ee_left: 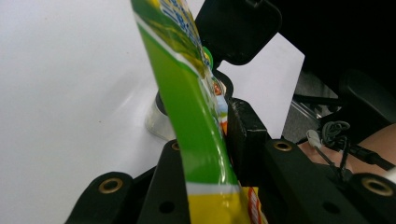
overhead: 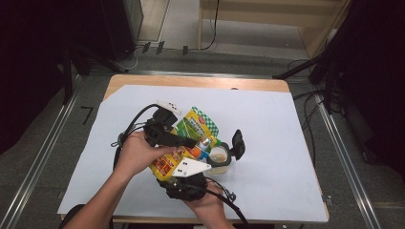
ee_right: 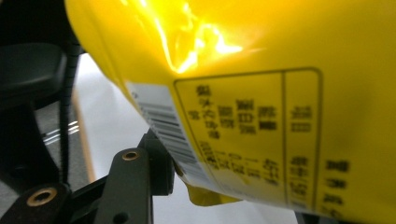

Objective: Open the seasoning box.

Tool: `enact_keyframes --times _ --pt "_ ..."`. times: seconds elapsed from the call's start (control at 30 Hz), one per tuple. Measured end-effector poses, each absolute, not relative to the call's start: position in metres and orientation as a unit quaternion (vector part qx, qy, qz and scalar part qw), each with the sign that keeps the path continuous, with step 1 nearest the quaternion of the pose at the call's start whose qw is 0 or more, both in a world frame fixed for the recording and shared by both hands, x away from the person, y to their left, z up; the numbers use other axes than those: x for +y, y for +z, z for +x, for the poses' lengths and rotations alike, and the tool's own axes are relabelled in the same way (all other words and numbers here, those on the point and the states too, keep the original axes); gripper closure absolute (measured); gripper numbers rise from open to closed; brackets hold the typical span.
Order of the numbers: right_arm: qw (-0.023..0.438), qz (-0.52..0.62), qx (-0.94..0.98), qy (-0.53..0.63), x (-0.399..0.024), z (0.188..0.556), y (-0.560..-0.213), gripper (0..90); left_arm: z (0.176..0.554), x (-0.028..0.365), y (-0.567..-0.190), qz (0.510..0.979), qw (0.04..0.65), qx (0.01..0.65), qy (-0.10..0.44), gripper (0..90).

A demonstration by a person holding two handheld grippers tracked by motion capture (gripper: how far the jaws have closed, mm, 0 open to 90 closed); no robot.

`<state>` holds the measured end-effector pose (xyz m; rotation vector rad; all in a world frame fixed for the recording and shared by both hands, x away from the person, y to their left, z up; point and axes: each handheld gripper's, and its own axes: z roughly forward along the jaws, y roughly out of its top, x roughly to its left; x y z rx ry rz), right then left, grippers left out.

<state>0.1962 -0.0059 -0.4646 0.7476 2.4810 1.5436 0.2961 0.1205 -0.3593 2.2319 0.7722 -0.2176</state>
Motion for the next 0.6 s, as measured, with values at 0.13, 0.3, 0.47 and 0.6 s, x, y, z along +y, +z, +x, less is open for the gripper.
enact_keyframes --times 0.13,0.3,0.47,0.6 --pt "0.049 0.24 0.822 0.515 -0.0038 0.1929 -0.4616 56.5 0.2966 0.1183 -0.3616 0.874 0.37 0.302 -0.092 80.1" --pt "0.041 0.238 0.825 0.511 -0.0038 0.1926 -0.4609 56.6 0.2984 0.1176 -0.3639 0.874 0.36 0.312 -0.096 80.1" --pt "0.046 0.23 0.83 0.506 -0.0026 0.1916 -0.4616 54.8 0.2996 0.1163 -0.3645 0.874 0.356 0.317 -0.097 79.6" --pt "0.046 0.224 0.833 0.504 -0.001 0.1902 -0.4621 52.1 0.3006 0.1163 -0.3656 0.876 0.35 0.318 -0.095 79.4"
